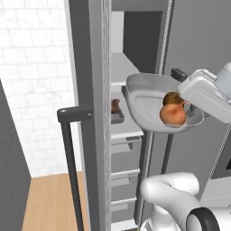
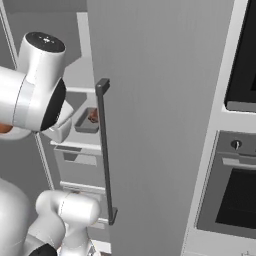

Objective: Take the meat container that has the steak and place it on the second highest rack of the freezer. Then take the vegetable container that has the mushroom and onion and place it on the highest rack of the freezer.

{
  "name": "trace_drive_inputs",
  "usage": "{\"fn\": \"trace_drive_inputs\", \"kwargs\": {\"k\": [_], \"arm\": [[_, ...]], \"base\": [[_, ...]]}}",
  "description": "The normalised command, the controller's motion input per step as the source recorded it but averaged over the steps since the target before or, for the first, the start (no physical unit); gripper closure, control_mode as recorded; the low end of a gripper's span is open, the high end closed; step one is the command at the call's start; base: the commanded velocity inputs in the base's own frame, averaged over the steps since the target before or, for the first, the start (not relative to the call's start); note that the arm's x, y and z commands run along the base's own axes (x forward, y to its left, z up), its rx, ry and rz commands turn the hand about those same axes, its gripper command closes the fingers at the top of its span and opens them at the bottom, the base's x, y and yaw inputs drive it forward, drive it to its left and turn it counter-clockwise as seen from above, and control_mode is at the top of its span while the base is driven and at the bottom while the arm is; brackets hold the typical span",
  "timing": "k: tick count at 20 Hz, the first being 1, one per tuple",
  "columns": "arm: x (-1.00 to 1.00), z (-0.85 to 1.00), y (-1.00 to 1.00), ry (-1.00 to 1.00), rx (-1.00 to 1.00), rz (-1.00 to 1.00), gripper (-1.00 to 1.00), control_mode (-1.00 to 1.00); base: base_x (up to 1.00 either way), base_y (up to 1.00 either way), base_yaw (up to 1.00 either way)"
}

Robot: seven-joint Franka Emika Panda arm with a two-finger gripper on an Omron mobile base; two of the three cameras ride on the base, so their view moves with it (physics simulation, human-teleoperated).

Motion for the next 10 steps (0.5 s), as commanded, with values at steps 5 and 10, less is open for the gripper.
{"fn": "trace_drive_inputs", "kwargs": {"k": [5, 10], "arm": [[0.00, 0.00, 0.00, 0.00, 0.00, 0.00, 1.00, 1.00], [0.00, 0.00, 0.07, 0.00, 0.00, 0.00, 1.00, -1.00]], "base": [[0.23, 0.16, -0.09], [0.00, 0.05, -0.01]]}}
